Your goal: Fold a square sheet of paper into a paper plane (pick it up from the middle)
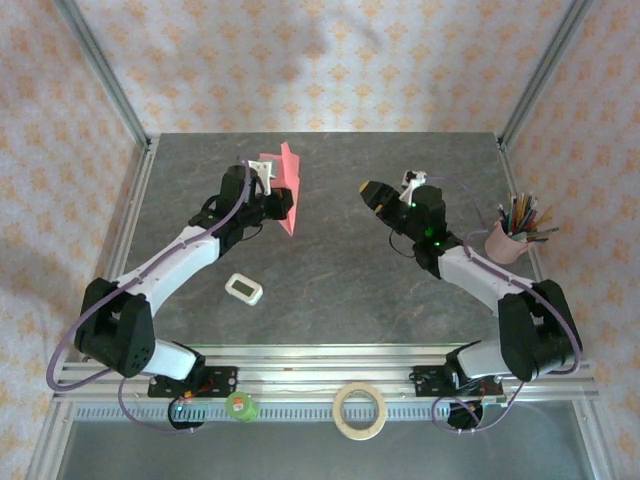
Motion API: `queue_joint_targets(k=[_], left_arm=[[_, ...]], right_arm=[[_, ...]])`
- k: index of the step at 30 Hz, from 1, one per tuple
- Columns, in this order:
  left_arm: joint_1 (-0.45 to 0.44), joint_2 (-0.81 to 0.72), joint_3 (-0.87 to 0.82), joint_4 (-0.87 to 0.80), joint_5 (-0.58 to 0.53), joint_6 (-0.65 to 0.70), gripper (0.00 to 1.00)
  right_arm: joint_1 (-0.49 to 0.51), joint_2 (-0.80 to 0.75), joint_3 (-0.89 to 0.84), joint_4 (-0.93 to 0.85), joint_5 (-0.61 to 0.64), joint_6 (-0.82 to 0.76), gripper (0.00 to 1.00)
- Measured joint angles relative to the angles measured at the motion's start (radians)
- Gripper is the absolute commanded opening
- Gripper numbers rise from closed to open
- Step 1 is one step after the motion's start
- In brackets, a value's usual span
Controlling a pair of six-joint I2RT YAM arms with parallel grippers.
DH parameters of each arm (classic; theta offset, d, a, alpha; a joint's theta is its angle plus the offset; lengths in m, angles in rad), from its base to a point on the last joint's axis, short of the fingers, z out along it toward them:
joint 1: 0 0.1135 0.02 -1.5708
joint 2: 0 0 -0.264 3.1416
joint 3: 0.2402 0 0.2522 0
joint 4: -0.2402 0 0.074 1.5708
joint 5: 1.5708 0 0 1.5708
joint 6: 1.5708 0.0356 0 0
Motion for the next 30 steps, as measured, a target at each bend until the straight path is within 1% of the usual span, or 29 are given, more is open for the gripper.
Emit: queue_joint_targets(k=[3,6,9,12,16,21,26,30], left_arm=[[-0.066,0.108,0.135,-0.110,-0.219,0.067,0.08],[-0.133,0.202,0.214,-0.189,-0.414,0.117,0.08],[-0.186,0.298,0.264,-0.262,-0.587,0.151,0.08],[-0.216,0.387,0.295,-0.315,-0.711,0.174,0.08],[-0.242,0.483,0.307,-0.348,-0.826,0.196,0.08],[-0.285,0.588,0.320,-0.362,-0.919,0.211,0.08],[-0.338,0.687,0.349,-0.362,-0.985,0.217,0.08],[-0.369,0.740,0.357,-0.362,-1.011,0.217,0.09]], right_arm=[[-0.004,-0.019,0.000,-0.078,0.064,-0.032,0.57],[-0.011,-0.034,0.001,-0.138,0.122,-0.050,0.58],[-0.015,-0.035,0.013,-0.212,0.183,-0.063,0.59],[-0.017,-0.039,0.021,-0.264,0.229,-0.071,0.60],[-0.017,-0.055,0.022,-0.304,0.272,-0.077,0.60],[-0.017,-0.074,0.022,-0.337,0.309,-0.078,0.60],[-0.017,-0.078,0.022,-0.351,0.328,-0.077,0.60],[-0.017,-0.079,0.022,-0.352,0.331,-0.076,0.60]])
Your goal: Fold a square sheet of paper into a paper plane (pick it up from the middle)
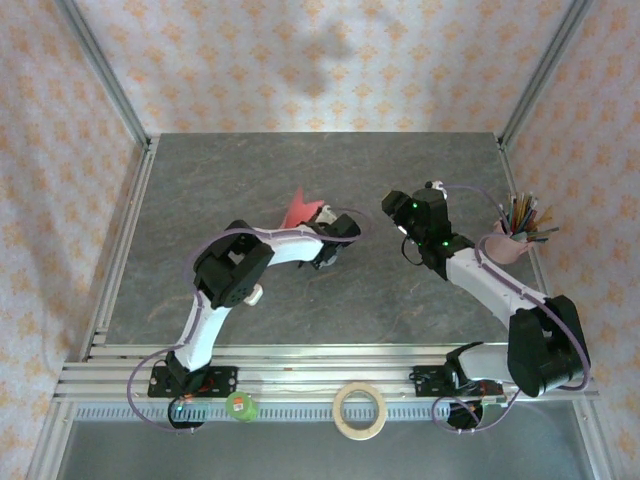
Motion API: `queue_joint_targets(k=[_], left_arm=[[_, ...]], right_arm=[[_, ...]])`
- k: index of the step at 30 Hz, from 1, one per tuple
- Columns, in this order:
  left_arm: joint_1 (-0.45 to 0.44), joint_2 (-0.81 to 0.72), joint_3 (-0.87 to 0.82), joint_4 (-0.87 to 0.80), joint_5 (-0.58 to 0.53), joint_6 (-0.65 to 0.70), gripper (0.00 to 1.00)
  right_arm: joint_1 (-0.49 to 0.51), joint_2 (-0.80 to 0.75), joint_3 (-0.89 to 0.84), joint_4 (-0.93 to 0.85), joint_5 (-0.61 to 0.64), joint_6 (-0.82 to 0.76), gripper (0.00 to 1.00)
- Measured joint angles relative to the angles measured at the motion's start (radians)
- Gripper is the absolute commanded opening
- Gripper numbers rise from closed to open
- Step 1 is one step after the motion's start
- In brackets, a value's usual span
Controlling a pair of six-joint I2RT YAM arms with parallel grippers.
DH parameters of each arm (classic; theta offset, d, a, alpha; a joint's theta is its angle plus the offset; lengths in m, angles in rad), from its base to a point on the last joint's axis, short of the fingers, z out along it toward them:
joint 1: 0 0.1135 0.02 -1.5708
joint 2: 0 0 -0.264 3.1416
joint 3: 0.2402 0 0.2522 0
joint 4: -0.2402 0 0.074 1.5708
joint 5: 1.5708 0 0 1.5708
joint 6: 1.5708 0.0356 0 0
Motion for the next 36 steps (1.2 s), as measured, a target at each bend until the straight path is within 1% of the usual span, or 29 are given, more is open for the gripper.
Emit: queue_joint_targets(k=[3,9,15,19,21,26,30,36], left_arm=[[-0.011,0.015,0.011,-0.002,-0.027,-0.001,0.11],[-0.012,0.018,0.020,-0.019,-0.029,-0.027,0.17],[-0.010,0.016,0.025,-0.035,-0.018,-0.061,0.22],[0.002,0.000,0.025,-0.047,0.024,-0.092,0.26],[0.006,-0.014,0.025,-0.047,0.070,-0.113,0.28],[-0.013,-0.080,0.000,0.002,0.247,-0.178,0.31],[-0.029,-0.181,-0.062,0.036,0.385,-0.238,0.34],[-0.029,-0.362,-0.187,0.120,0.599,-0.323,0.39]], right_arm=[[0.000,0.000,0.000,0.000,0.000,0.003,0.60],[0.000,0.001,0.000,0.000,-0.001,0.011,0.60],[0.000,0.016,0.000,0.000,-0.010,0.023,0.60],[0.000,0.024,0.000,0.000,-0.015,0.027,0.60],[0.000,0.024,0.000,0.000,-0.016,0.030,0.60],[0.000,0.024,0.000,0.000,-0.016,0.030,0.60],[0.000,0.024,0.000,0.000,-0.016,0.030,0.60],[0.000,0.029,0.000,0.001,-0.016,0.031,0.60]])
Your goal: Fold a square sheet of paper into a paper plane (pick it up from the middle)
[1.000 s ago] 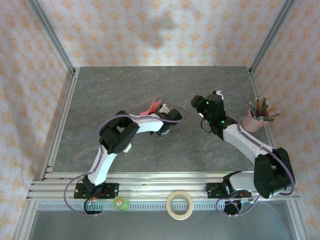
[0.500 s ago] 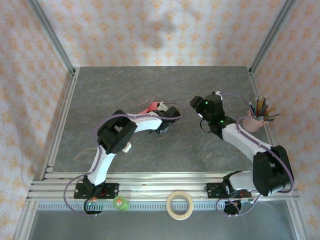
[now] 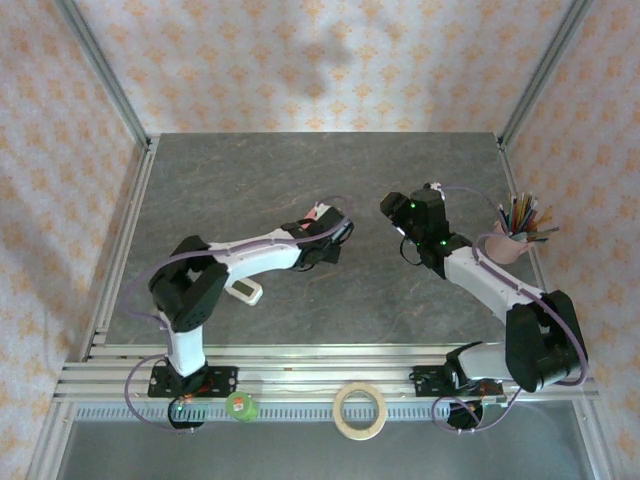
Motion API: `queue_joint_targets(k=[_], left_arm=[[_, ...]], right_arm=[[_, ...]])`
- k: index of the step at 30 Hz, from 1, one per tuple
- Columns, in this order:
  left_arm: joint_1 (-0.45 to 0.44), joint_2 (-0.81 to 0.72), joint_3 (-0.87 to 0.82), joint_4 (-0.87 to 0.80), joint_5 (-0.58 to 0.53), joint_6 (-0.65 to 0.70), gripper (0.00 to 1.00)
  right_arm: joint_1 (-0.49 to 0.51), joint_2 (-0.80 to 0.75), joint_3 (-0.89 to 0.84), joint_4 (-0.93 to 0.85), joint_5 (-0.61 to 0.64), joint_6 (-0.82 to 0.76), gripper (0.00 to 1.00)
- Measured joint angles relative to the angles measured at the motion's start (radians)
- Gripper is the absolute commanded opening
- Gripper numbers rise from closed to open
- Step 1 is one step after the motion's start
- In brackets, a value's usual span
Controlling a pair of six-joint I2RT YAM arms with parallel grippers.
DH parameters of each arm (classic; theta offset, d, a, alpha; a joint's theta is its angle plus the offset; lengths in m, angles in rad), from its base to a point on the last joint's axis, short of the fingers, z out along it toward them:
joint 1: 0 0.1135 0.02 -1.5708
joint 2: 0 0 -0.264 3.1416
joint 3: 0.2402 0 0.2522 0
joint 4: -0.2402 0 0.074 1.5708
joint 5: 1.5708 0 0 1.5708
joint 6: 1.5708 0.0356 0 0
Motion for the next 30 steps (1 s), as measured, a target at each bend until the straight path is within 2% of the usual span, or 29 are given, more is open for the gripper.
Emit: queue_joint_targets(k=[6,12,17,24,30], left_arm=[[0.025,-0.137,-0.105,0.087,0.177,-0.049,0.49],[0.196,-0.239,-0.237,0.209,0.326,-0.113,0.55],[0.303,-0.233,-0.317,0.270,0.406,-0.152,0.55],[0.360,-0.166,-0.338,0.351,0.493,-0.195,0.54],[0.385,-0.106,-0.337,0.405,0.504,-0.222,0.51]], right_arm=[[0.000,0.023,0.000,0.001,-0.011,0.004,0.61],[0.000,0.036,0.000,0.010,-0.043,0.004,0.63],[0.000,0.037,0.000,0.032,-0.060,0.004,0.63],[0.000,0.042,0.000,0.045,-0.075,0.004,0.63],[0.000,0.055,0.000,0.045,-0.089,0.008,0.63]])
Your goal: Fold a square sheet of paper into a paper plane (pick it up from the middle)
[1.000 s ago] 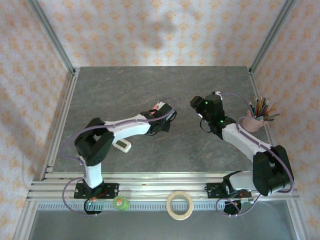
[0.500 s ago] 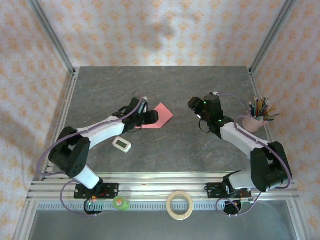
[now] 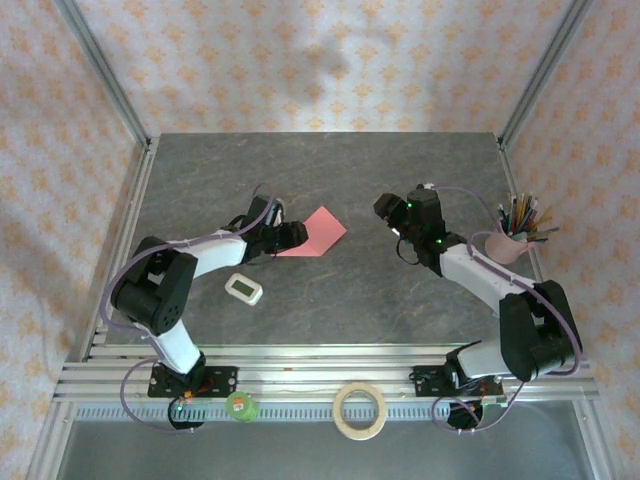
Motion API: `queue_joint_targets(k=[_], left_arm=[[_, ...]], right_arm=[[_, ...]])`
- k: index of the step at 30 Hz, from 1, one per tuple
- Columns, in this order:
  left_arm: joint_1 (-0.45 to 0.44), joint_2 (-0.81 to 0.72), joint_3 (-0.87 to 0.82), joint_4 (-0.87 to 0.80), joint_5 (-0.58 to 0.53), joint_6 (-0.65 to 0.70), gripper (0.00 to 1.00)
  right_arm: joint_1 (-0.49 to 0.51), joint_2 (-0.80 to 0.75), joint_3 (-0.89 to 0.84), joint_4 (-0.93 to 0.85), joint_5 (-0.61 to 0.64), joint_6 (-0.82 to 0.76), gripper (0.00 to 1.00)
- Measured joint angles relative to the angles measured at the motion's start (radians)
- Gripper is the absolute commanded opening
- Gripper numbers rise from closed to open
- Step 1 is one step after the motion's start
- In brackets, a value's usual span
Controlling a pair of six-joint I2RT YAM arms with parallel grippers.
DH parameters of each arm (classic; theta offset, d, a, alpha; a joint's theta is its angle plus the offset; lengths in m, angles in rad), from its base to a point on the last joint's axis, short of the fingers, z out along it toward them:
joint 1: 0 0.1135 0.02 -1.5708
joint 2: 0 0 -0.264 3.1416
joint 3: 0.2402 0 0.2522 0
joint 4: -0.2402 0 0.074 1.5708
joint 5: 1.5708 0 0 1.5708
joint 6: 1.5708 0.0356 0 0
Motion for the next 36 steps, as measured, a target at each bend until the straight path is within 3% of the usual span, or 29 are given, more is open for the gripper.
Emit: queue_joint_targets(k=[19,26,32,36], left_arm=[[0.046,0.115,0.033,0.060,0.021,-0.130,0.43],[0.043,0.121,0.017,0.102,0.061,-0.216,0.38],[-0.034,0.104,-0.053,0.209,0.060,-0.382,0.35],[-0.116,0.099,-0.088,0.263,0.049,-0.498,0.29]], right_arm=[[0.004,0.113,0.000,0.023,-0.156,0.012,0.62],[0.070,0.174,0.003,0.043,-0.170,0.047,0.57],[0.158,0.216,0.000,0.060,-0.170,0.143,0.50],[0.198,0.226,-0.018,0.108,-0.182,0.208,0.36]])
